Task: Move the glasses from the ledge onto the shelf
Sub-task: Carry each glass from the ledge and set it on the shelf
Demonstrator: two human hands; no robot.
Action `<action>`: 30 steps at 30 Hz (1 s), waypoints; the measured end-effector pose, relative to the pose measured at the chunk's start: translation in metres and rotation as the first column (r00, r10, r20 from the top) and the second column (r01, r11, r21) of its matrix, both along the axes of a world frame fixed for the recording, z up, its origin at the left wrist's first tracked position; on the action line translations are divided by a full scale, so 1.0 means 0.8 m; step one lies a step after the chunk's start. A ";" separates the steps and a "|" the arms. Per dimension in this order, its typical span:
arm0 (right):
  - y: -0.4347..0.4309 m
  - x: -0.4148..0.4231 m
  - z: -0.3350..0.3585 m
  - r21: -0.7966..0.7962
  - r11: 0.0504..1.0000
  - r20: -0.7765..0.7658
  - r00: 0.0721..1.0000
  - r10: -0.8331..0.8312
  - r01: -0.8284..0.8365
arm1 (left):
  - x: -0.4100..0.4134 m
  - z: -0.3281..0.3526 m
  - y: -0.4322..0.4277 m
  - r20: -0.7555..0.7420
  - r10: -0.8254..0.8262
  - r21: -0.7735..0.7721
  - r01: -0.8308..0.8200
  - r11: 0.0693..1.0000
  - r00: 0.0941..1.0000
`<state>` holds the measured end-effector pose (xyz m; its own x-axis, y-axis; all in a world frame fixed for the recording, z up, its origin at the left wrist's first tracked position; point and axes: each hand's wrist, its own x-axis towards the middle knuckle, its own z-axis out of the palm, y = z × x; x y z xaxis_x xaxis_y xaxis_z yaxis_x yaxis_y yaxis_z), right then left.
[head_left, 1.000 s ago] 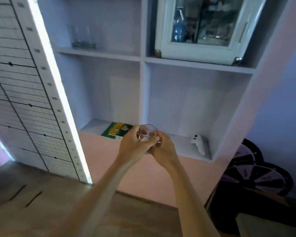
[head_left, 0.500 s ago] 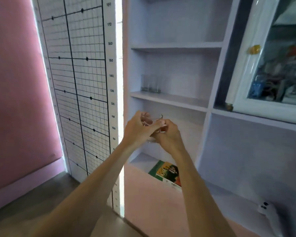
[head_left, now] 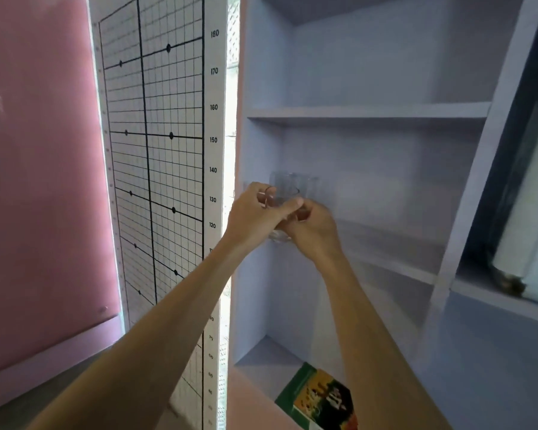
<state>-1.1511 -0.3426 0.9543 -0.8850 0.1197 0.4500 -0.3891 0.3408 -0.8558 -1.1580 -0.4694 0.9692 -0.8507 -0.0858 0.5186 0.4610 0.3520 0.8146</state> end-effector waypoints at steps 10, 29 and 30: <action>-0.025 -0.082 0.027 0.042 0.969 -0.019 0.970 -0.242 0.243 | -0.075 0.019 -0.015 -0.098 0.086 -0.065 -0.093 0.994 0.991; -0.076 -0.137 0.032 0.204 0.787 -0.008 0.804 -0.594 0.583 | -0.139 0.044 -0.042 -0.275 0.147 -0.460 -0.265 0.848 0.950; -0.079 -0.139 0.032 0.197 0.785 -0.005 0.801 -0.599 0.588 | -0.141 0.043 -0.043 -0.285 0.147 -0.467 -0.271 0.842 0.947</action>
